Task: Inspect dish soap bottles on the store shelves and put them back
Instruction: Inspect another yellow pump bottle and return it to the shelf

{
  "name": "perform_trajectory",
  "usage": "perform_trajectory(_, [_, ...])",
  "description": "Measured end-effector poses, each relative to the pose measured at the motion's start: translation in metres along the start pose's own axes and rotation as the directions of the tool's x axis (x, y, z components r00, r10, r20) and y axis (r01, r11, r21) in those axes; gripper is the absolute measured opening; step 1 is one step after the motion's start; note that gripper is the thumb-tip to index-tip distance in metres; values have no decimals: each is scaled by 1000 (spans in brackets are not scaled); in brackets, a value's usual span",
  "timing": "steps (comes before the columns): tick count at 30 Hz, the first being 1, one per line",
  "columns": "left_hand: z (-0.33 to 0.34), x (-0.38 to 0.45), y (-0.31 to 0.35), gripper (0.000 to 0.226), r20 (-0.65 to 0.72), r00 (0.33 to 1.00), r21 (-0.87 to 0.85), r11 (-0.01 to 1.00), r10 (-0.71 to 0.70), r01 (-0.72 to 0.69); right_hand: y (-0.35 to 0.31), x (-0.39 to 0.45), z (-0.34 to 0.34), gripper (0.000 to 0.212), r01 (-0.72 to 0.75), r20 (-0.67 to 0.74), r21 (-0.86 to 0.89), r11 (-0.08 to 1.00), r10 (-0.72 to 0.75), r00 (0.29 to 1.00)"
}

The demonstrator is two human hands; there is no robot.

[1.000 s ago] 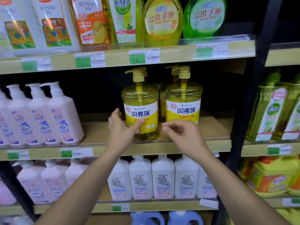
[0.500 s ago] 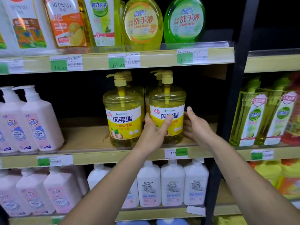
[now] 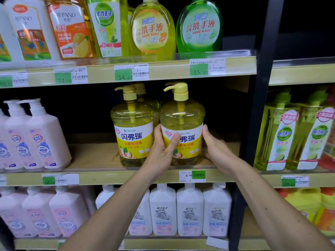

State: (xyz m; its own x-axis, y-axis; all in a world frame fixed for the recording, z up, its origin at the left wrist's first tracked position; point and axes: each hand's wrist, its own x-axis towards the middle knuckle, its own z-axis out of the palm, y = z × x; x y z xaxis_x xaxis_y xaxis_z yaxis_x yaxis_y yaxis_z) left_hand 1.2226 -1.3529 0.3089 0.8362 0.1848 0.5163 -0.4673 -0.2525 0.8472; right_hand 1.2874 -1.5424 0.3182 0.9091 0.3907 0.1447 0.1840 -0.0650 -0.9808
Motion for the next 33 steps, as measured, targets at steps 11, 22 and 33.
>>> perform_trajectory(11, [-2,-34,54,71,-62,961,-63,959,271,-275,-25,-40,16,72,339,-43,-94,936,-344,938])
perform_trajectory(22, [-29,-93,81,89,-64,980,-261,945,189,-199,-30,-110,54,75,381,151,79,921,-389,909])
perform_trajectory(33, [-84,-146,59,57,20,994,-325,940,-105,106,-7,-163,141,63,163,-5,174,971,-165,986])
